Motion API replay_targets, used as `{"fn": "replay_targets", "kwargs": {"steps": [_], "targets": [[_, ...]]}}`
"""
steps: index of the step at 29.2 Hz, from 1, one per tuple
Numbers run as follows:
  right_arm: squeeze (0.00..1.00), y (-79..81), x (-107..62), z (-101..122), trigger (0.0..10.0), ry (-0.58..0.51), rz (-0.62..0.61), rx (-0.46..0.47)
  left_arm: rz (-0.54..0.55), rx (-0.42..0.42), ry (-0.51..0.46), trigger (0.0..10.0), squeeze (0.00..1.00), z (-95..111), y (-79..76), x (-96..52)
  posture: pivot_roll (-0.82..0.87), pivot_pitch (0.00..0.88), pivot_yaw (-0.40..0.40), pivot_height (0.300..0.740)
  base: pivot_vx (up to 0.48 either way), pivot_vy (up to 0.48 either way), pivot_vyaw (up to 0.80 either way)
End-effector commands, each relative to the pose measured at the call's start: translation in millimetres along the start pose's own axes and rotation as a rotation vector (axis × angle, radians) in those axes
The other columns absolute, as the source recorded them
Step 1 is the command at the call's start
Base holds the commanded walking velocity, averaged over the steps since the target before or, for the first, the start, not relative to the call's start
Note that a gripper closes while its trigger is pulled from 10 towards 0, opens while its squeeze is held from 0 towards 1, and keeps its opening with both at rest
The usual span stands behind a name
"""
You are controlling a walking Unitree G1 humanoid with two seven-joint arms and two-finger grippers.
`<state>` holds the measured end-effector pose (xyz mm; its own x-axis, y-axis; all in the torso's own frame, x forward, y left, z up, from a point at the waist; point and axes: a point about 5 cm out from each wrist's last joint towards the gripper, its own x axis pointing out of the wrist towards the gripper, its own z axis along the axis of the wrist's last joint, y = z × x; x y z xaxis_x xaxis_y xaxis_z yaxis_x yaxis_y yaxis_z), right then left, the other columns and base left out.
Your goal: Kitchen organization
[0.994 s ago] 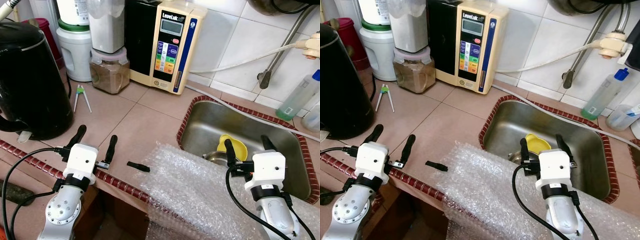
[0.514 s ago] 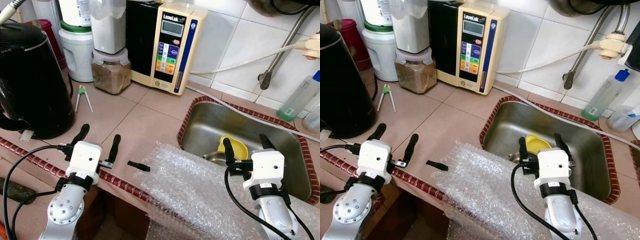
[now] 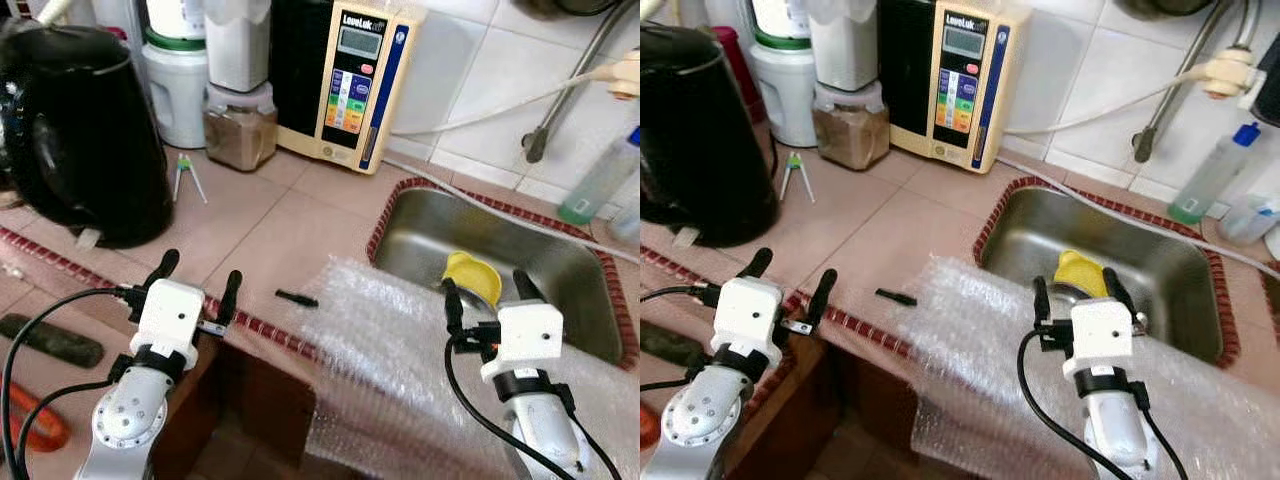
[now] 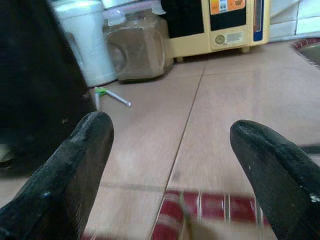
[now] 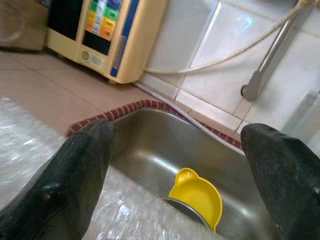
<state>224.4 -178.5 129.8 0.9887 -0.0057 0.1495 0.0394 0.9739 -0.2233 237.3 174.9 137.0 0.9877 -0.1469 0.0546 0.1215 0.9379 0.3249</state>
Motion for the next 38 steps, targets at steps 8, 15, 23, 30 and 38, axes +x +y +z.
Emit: {"fn": "replay_targets", "kwargs": {"steps": [8,15,23,30,38], "targets": [[1.0,-6.8,2.5,-1.1,10.0,0.006,-0.013,-0.015,-0.029,-0.001,0.002,10.0,0.0,3.4,0.3,-1.9,0.22,0.0,-0.087,0.74,-0.324,0.0,0.0],[1.0,-5.5,4.3,-2.4,10.0,0.005,-0.012,-0.016,-0.055,-0.002,0.005,10.0,0.0,2.3,-4.8,-0.4,0.22,0.0,-0.085,0.74,-0.332,0.0,0.0],[1.0,-7.0,11.4,-1.1,10.0,-0.007,-0.013,-0.025,-0.074,-0.005,-0.006,10.0,0.0,3.2,-6.4,6.9,0.22,0.0,-0.088,0.74,-0.324,0.0,0.0],[1.0,-5.1,13.4,-4.2,10.0,-0.001,-0.007,-0.019,-0.064,-0.009,-0.015,10.0,0.0,1.9,-8.9,9.6,0.23,0.0,-0.099,0.74,-0.291,0.0,0.0],[1.0,10.2,14.9,-34.6,10.0,0.115,0.004,0.067,-0.152,0.032,-0.026,10.0,0.0,-10.8,-29.5,19.3,0.23,0.0,-0.101,0.74,-0.064,0.0,0.0]]}}
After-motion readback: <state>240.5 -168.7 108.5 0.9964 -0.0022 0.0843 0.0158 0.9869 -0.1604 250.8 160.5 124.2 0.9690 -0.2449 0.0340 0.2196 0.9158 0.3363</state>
